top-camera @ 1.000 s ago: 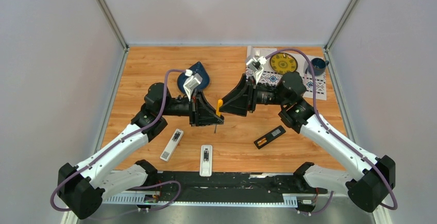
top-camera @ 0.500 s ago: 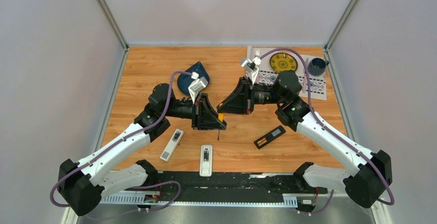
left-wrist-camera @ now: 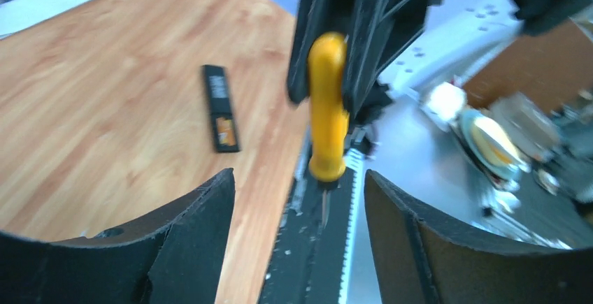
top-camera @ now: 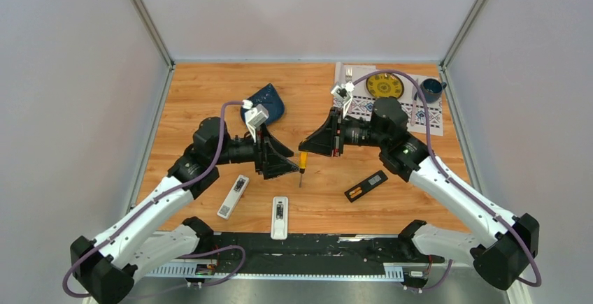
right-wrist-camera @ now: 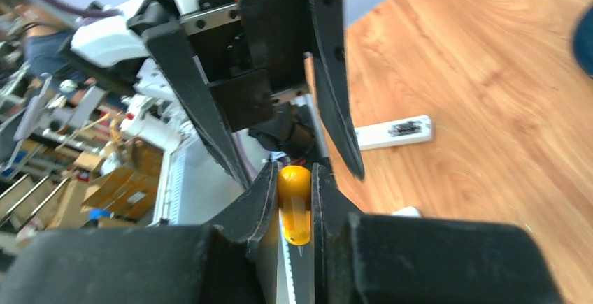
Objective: Unload the batteries from the remote control
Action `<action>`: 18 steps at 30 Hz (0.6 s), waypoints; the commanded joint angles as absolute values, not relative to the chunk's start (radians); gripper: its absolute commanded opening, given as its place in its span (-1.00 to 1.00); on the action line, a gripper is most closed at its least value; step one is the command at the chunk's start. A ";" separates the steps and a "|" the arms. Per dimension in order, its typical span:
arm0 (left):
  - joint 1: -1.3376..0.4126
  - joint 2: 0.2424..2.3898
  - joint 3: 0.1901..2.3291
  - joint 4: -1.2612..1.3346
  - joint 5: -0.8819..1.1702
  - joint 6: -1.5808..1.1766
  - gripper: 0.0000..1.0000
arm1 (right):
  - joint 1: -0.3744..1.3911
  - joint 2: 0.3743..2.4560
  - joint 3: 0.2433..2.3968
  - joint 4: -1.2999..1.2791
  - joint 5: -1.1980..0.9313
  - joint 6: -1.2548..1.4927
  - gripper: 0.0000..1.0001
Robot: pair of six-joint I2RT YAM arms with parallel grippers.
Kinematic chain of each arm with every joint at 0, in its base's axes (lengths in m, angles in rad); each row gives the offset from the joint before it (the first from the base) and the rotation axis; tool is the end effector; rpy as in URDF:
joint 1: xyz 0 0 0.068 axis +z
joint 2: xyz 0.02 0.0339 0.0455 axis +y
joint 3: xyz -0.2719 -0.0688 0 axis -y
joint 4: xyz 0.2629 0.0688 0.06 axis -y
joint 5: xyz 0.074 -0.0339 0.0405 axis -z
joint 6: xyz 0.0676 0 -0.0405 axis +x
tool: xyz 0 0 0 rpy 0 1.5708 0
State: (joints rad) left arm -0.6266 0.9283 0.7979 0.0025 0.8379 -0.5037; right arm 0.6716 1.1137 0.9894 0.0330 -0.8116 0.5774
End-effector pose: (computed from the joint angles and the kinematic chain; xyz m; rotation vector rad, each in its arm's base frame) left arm 0.1680 -0.1837 0.3413 0.8053 1.7340 -1.5081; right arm 0.1952 0.2178 0.3734 -0.7781 1.7386 1.5643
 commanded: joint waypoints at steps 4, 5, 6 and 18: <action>-0.612 0.733 0.628 -0.169 0.422 -0.439 0.92 | 0.592 1.005 0.925 -0.146 -0.533 0.506 -1.00; -0.614 0.715 0.611 -0.214 0.357 -0.442 0.93 | 0.577 0.996 0.914 -0.158 -0.514 0.503 -1.00; -0.612 0.712 0.594 -0.256 0.313 -0.462 0.92 | 0.568 0.989 0.905 -0.167 -0.499 0.506 -1.00; -0.698 0.900 0.515 -0.451 0.104 -0.610 0.86 | 0.443 0.956 0.787 -0.183 -0.499 0.575 -1.00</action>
State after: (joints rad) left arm -0.6449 0.8093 0.5072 -0.4259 0.1635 -0.5507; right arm 0.4526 0.9733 0.8013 -0.1921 -0.5083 0.5556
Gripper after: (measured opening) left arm 0.927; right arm 0.157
